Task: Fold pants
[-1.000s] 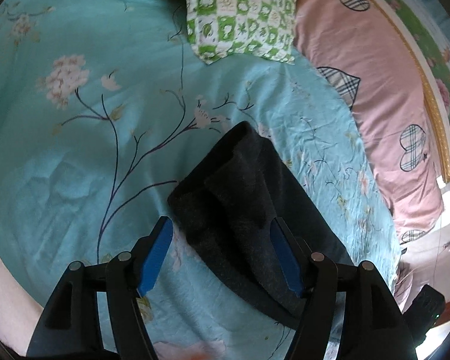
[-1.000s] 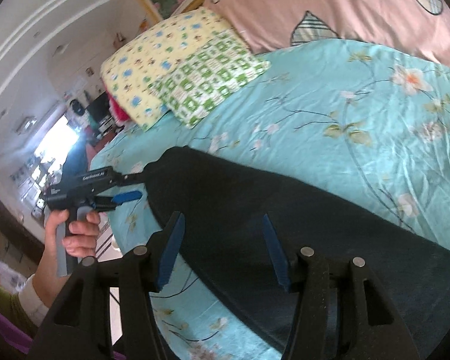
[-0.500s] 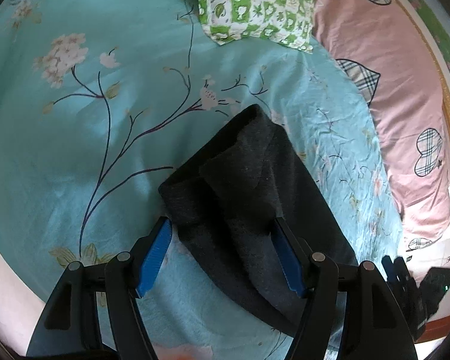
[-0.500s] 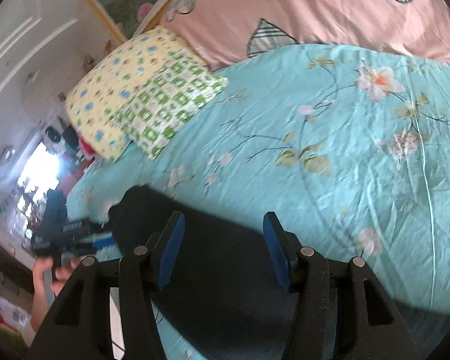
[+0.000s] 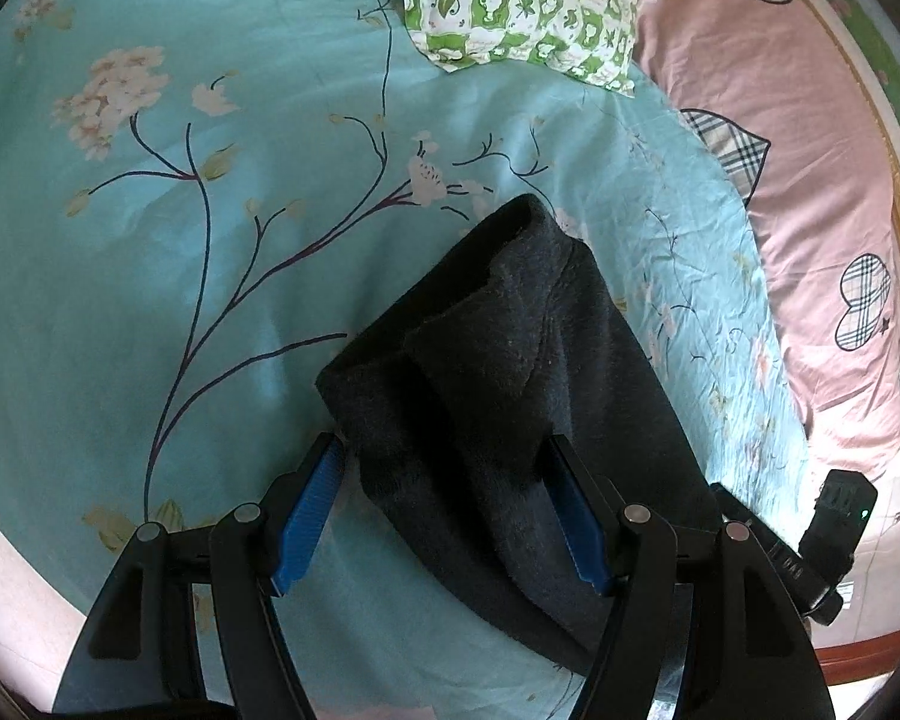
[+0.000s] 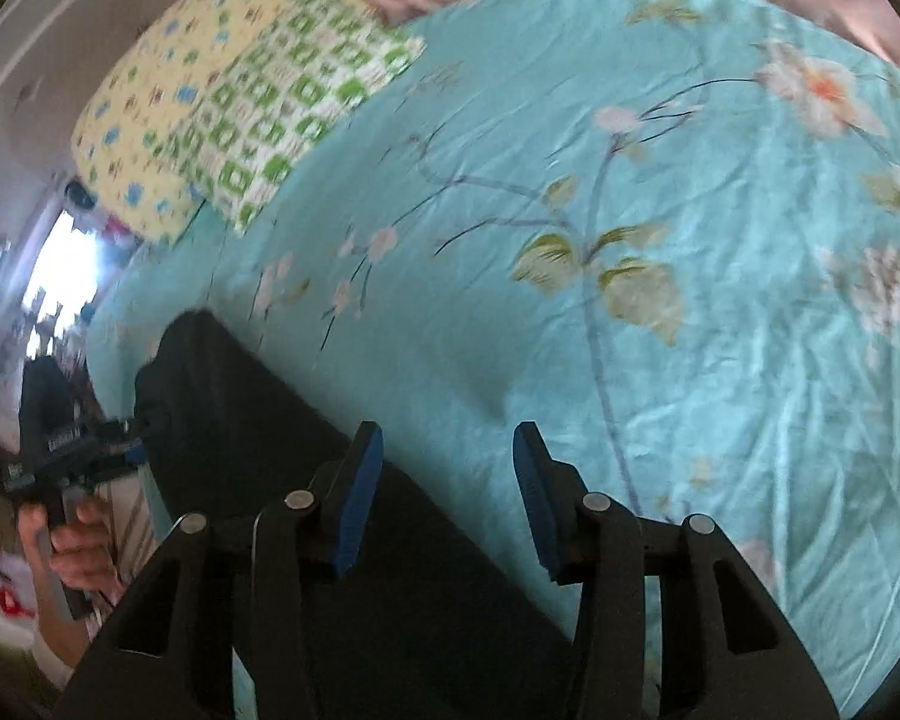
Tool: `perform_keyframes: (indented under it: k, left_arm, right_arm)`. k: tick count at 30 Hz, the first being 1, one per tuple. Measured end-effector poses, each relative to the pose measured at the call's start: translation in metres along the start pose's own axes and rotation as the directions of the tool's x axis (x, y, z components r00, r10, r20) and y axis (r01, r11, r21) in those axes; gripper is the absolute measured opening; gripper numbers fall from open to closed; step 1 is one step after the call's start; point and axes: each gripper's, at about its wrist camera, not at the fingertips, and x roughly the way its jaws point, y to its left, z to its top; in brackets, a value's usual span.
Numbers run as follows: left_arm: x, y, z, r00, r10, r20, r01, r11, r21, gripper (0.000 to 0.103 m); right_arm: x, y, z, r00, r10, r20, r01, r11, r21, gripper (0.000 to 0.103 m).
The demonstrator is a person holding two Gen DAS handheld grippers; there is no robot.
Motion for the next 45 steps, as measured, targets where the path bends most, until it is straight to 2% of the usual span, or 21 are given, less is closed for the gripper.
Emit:
perform_keyframes:
  k: [3, 9, 11, 12, 13, 14, 15, 17, 19, 20, 22, 24, 26, 30, 34, 40, 43, 45]
  left_arm:
    - [0.002, -0.003, 0.000, 1.000, 0.005, 0.002, -0.005, 1.000, 0.016, 0.069]
    - [0.011, -0.013, 0.000, 0.999, 0.026, 0.023, -0.027, 0.998, 0.057, 0.068]
    - [0.013, -0.018, 0.000, 0.998, 0.045, 0.044, -0.049, 0.995, 0.088, 0.055]
    - [0.015, -0.020, 0.000, 0.997, 0.055, 0.056, -0.061, 0.993, 0.105, 0.050]
    - [0.015, -0.020, 0.000, 0.997, 0.053, 0.063, -0.060, 0.991, 0.116, 0.036]
    - [0.014, -0.019, 0.000, 0.997, 0.036, 0.064, -0.044, 0.991, 0.123, 0.027]
    - [0.012, -0.019, 0.000, 0.998, 0.012, 0.062, -0.020, 0.992, 0.126, 0.024]
    - [-0.001, -0.018, -0.002, 0.995, -0.041, 0.091, 0.028, 0.990, 0.138, 0.017]
    - [-0.023, -0.022, -0.006, 0.985, -0.109, 0.135, 0.085, 0.981, 0.172, 0.017]
    - [-0.033, -0.023, -0.009, 0.978, -0.139, 0.157, 0.107, 0.975, 0.193, 0.017]
    - [-0.057, -0.027, -0.016, 0.956, -0.210, 0.204, 0.159, 0.957, 0.241, 0.017]
    - [-0.074, -0.029, -0.020, 0.937, -0.265, 0.229, 0.195, 0.938, 0.288, 0.017]
    - [-0.080, -0.028, -0.022, 0.927, -0.284, 0.244, 0.201, 0.928, 0.315, 0.017]
    - [-0.072, -0.019, -0.023, 0.929, -0.273, 0.251, 0.178, 0.921, 0.346, 0.017]
    - [-0.047, -0.001, -0.023, 0.946, -0.234, 0.226, 0.144, 0.925, 0.353, 0.017]
    - [-0.022, 0.018, -0.030, 0.968, -0.168, 0.187, 0.096, 0.935, 0.341, 0.020]
    - [-0.023, 0.025, -0.030, 0.970, -0.157, 0.187, 0.092, 0.944, 0.318, 0.027]
    - [-0.028, 0.027, -0.031, 0.969, -0.148, 0.196, 0.080, 0.946, 0.314, 0.029]
  right_arm:
    - [0.010, 0.016, -0.008, 0.998, -0.016, -0.060, 0.011, 0.995, -0.097, 0.047]
    - [0.022, 0.031, -0.017, 0.992, -0.022, -0.126, -0.003, 0.981, -0.195, 0.046]
    - [0.023, 0.034, -0.017, 0.990, -0.027, -0.139, -0.005, 0.975, -0.224, 0.044]
    - [0.023, 0.038, -0.018, 0.989, -0.020, -0.147, -0.016, 0.971, -0.239, 0.035]
    - [0.023, 0.042, -0.019, 0.988, -0.005, -0.157, -0.035, 0.968, -0.249, 0.029]
    - [0.023, 0.045, -0.020, 0.988, -0.009, -0.157, -0.033, 0.965, -0.261, 0.022]
    - [0.021, 0.049, -0.022, 0.988, -0.029, -0.152, -0.015, 0.959, -0.283, 0.019]
    - [0.015, 0.059, -0.025, 0.990, -0.075, -0.123, 0.031, 0.945, -0.324, 0.016]
    - [0.004, 0.068, -0.027, 0.990, -0.119, -0.070, 0.086, 0.929, -0.359, 0.013]
    - [-0.005, 0.074, -0.028, 0.987, -0.160, -0.015, 0.141, 0.908, -0.395, 0.012]
    - [-0.019, 0.087, -0.031, 0.965, -0.248, 0.088, 0.260, 0.849, -0.460, 0.010]
    - [-0.032, 0.100, -0.030, 0.923, -0.325, 0.205, 0.384, 0.790, -0.477, 0.005]
    - [-0.038, 0.105, -0.027, 0.893, -0.359, 0.272, 0.448, 0.769, -0.455, 0.005]
    - [-0.029, 0.106, -0.028, 0.897, -0.346, 0.275, 0.435, 0.806, -0.402, 0.005]
    - [-0.003, 0.101, -0.037, 0.911, -0.346, 0.225, 0.409, 0.834, -0.371, 0.005]
    - [0.016, 0.091, -0.044, 0.923, -0.334, 0.190, 0.378, 0.878, -0.295, 0.006]
    - [0.013, 0.090, -0.044, 0.922, -0.332, 0.197, 0.376, 0.889, -0.261, 0.009]
    - [0.006, 0.089, -0.046, 0.920, -0.336, 0.201, 0.378, 0.896, -0.233, 0.017]
